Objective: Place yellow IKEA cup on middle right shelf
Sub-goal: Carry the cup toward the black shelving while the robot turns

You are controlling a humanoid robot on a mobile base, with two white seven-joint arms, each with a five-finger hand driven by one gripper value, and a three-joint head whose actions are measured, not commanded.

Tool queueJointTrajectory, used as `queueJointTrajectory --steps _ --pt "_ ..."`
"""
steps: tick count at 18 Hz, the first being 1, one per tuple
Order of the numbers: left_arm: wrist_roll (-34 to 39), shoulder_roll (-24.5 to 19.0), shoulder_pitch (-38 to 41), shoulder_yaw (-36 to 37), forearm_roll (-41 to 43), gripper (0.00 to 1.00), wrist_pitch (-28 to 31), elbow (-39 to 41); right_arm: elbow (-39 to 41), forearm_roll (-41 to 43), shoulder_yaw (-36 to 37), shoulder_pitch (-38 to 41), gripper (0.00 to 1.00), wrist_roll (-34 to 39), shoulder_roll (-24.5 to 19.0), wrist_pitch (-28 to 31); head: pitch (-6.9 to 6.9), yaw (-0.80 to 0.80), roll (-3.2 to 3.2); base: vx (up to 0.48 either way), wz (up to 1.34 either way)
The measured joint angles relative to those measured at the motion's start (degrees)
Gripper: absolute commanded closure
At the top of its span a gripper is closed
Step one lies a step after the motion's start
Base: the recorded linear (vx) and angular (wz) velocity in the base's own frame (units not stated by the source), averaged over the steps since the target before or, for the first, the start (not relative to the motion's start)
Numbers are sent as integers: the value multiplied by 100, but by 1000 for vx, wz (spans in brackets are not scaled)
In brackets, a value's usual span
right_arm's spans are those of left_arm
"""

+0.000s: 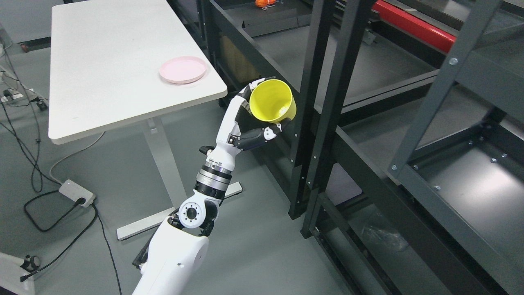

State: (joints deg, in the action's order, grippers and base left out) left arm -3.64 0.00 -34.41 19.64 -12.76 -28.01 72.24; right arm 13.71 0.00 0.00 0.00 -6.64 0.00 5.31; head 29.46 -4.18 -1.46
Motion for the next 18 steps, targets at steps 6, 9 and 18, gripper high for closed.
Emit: queueJointTrajectory --steps 6,9,18 --pt "19 0 2 161 -108 100 -7 5 0 0 0 0 1 0 0 0 0 0 0 -80 -400" --pt "19 0 -2 225 -146 100 -9 20 0 0 0 1 1 0 0 0 0 0 0 -85 -399" --pt "20 0 -74 673 -298 99 -129 349 0 0 0 0 1 0 0 0 0 0 0 -49 -252"
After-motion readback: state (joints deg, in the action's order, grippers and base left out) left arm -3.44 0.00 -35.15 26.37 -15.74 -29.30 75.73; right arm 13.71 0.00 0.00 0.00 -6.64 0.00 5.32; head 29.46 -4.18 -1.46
